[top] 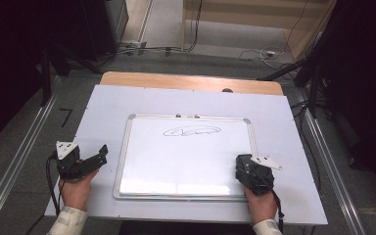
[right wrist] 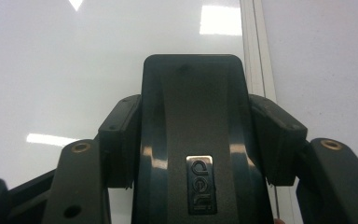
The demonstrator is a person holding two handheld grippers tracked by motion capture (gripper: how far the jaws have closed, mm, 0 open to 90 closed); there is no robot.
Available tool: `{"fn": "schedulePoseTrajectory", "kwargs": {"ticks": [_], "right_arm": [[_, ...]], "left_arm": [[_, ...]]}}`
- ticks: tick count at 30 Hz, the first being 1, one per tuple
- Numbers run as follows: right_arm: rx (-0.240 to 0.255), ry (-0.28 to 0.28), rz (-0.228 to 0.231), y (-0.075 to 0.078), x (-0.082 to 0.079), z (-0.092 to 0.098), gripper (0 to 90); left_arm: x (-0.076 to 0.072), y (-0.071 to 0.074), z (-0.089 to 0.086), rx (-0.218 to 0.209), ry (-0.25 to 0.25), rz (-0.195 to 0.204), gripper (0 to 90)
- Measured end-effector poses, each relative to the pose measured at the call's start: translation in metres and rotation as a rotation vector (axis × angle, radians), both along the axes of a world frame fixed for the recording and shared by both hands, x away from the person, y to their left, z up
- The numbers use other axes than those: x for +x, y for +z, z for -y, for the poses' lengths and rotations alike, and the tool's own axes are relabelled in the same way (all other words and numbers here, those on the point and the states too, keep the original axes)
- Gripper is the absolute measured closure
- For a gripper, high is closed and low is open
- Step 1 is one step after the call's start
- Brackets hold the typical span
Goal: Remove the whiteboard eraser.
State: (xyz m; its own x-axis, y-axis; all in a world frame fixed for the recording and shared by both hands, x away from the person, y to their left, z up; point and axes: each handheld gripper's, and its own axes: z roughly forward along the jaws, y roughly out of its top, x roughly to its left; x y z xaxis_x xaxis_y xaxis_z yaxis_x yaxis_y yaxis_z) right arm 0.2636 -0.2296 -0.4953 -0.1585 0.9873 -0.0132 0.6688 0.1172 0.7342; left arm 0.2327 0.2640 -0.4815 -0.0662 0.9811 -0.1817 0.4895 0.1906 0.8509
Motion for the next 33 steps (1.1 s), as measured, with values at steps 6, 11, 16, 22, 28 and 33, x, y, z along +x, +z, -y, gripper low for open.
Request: {"fn": "schedulePoseTrajectory", "kwargs": {"ticks": [6, 11, 16, 22, 28, 33], "right_arm": [[-0.009, 0.020, 0.002, 0.000, 0.001, 0.001, 37.2], [-0.010, 0.035, -0.005, 0.000, 0.001, 0.001, 38.2], [0.000, 0.040, -0.006, 0.000, 0.001, 0.002, 38.5], [-0.014, 0.064, 0.022, 0.001, -0.001, 0.000, 39.0], [-0.012, 0.078, 0.041, 0.007, -0.002, -0.001, 39.0], [0.016, 0.094, 0.047, 0.013, -0.001, 0.001, 39.0]], "left_arm": [[0.000, 0.000, 0.000, -0.001, -0.002, 0.000, 5.8], [0.000, 0.000, 0.000, -0.005, 0.000, 0.000, 5.8], [0.000, 0.000, 0.000, -0.005, 0.001, -0.001, 6.1], [0.000, 0.000, -0.001, -0.013, 0.003, 0.002, 6.2], [0.000, 0.000, -0.001, -0.017, 0.004, -0.001, 6.2], [0.000, 0.000, -0.002, -0.019, 0.003, -0.003, 6.2]]}}
